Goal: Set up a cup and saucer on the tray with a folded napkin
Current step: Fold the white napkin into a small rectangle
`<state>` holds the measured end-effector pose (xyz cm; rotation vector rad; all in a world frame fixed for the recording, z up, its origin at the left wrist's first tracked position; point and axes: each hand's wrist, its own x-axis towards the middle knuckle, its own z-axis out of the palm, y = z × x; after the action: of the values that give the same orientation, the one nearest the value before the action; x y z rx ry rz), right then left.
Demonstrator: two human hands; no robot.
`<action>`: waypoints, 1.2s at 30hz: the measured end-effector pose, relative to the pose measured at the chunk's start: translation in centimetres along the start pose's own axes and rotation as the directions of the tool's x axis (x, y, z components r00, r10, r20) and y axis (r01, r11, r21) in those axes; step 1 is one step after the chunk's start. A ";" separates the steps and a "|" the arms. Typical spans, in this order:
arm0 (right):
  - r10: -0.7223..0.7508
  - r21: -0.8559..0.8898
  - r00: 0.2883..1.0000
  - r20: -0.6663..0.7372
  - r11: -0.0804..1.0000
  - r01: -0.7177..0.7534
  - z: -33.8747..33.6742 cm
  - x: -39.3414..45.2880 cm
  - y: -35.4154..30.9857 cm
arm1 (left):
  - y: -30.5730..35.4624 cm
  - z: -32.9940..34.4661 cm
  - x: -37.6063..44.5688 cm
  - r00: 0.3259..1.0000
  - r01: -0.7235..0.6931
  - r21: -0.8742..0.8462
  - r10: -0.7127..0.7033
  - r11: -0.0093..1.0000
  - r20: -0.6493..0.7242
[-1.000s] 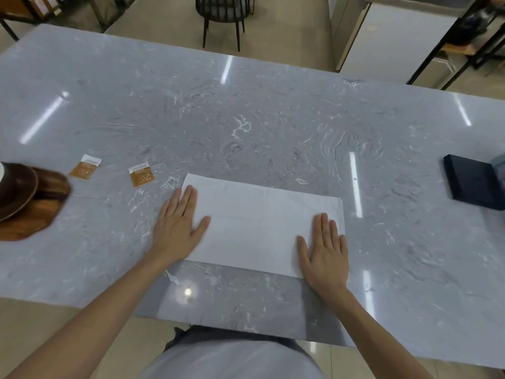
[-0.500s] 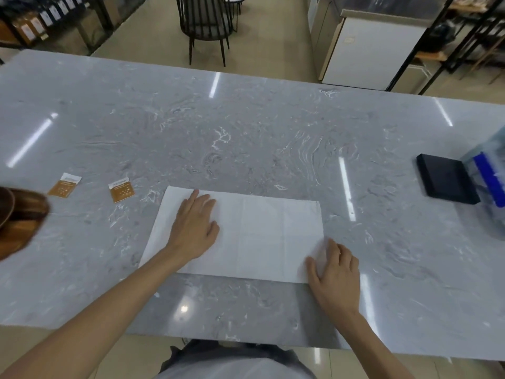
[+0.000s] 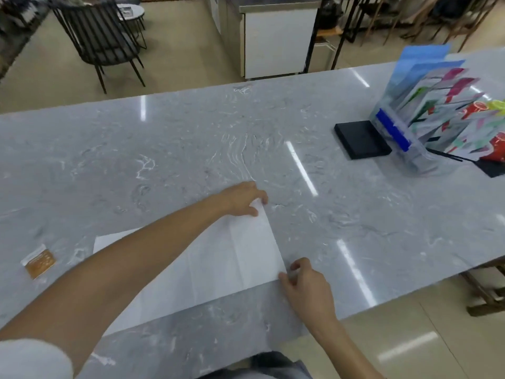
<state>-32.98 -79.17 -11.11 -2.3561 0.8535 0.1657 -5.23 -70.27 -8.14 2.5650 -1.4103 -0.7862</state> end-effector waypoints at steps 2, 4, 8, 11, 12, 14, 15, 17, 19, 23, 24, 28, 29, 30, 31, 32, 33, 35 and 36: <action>0.035 0.065 0.999 -0.031 0.997 -0.033 0.2 -0.1 -0.2 | -0.2 -0.8 1.3 0.999 -0.031 0.006 0.030 1.000 0.045; 0.067 0.133 0.997 -0.046 0.989 -0.061 0.4 -0.1 -0.4 | -0.3 -1.5 2.2 0.996 -0.046 -0.009 0.046 0.999 0.077; 0.146 0.248 0.988 -0.042 0.960 -0.131 0.8 -0.2 -0.9 | -0.1 -2.1 3.1 0.990 -0.080 -0.045 0.085 0.996 0.115; 0.189 0.297 0.980 -0.058 0.941 -0.163 1.0 -0.3 -1.1 | -0.5 -2.0 3.2 0.988 -0.102 -0.067 0.109 0.993 0.108; 0.197 0.320 0.978 -0.061 0.932 -0.168 1.0 -0.3 -1.1 | -0.6 -1.9 3.2 0.988 -0.110 -0.074 0.117 0.991 0.099; 0.211 0.379 0.976 -0.058 0.909 -0.175 1.2 -0.5 -1.3 | -0.8 -2.0 3.3 0.986 -0.138 -0.093 0.145 0.986 0.077; 0.218 0.408 0.974 -0.063 0.896 -0.174 1.3 -0.6 -1.4 | -0.9 -2.1 3.3 0.984 -0.158 -0.096 0.165 0.983 0.067; 0.226 0.460 0.970 -0.093 0.874 -0.160 1.5 -0.7 -1.5 | -1.1 -2.5 3.2 0.977 -0.199 -0.113 0.206 0.973 0.055; 0.220 0.545 0.970 -0.100 0.828 -0.132 1.2 -0.3 -1.5 | -1.4 -3.1 3.0 0.972 -0.227 -0.153 0.233 0.962 0.026; 0.229 0.720 0.973 -0.036 0.681 -0.134 -0.9 1.7 -1.5 | -3.0 -4.6 1.9 0.972 -0.230 -0.206 0.215 0.951 -0.095; 0.219 0.734 0.975 -0.033 0.667 -0.125 -1.6 2.4 -1.7 | -3.7 -5.2 1.6 0.974 -0.214 -0.233 0.189 0.949 -0.128; 0.150 0.677 0.988 -0.033 0.731 -0.088 -4.8 6.5 -4.4 | -6.9 -7.5 -0.2 0.972 -0.150 -0.341 0.075 0.928 -0.222; 0.116 0.636 0.993 -0.034 0.769 -0.067 -5.5 7.7 -5.5 | -7.7 -8.2 -0.9 0.968 -0.142 -0.354 0.056 0.924 -0.244; 0.073 0.588 0.997 -0.038 0.808 -0.037 -6.3 9.0 -6.6 | -8.7 -8.9 -1.5 0.963 -0.133 -0.357 0.036 0.925 -0.267; 0.029 0.532 0.999 -0.044 0.847 -0.001 -6.9 10.4 -7.9 | -9.7 -9.6 -2.2 0.957 -0.120 -0.350 0.015 0.929 -0.289; -0.012 0.468 0.999 -0.051 0.883 0.035 -7.6 11.8 -9.3 | -10.8 -10.2 -2.9 0.951 -0.102 -0.336 -0.007 0.936 -0.309; -0.055 0.406 0.997 -0.056 0.911 0.073 -8.1 13.3 -10.9 | -11.9 -10.9 -3.6 0.943 -0.082 -0.319 -0.030 0.944 -0.330; -0.140 0.326 0.989 -0.053 0.934 0.150 -9.0 16.1 -14.4 | -14.0 -12.3 -4.9 0.918 -0.041 -0.300 -0.083 0.953 -0.388; -0.182 0.302 0.982 -0.048 0.935 0.188 -9.4 17.2 -16.1 | -15.1 -13.0 -5.5 0.898 -0.024 -0.304 -0.113 0.953 -0.424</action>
<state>-10.41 -84.37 -0.75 -2.1321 0.6106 -0.0645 10.12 -59.20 0.15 2.3422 -1.0070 -0.3535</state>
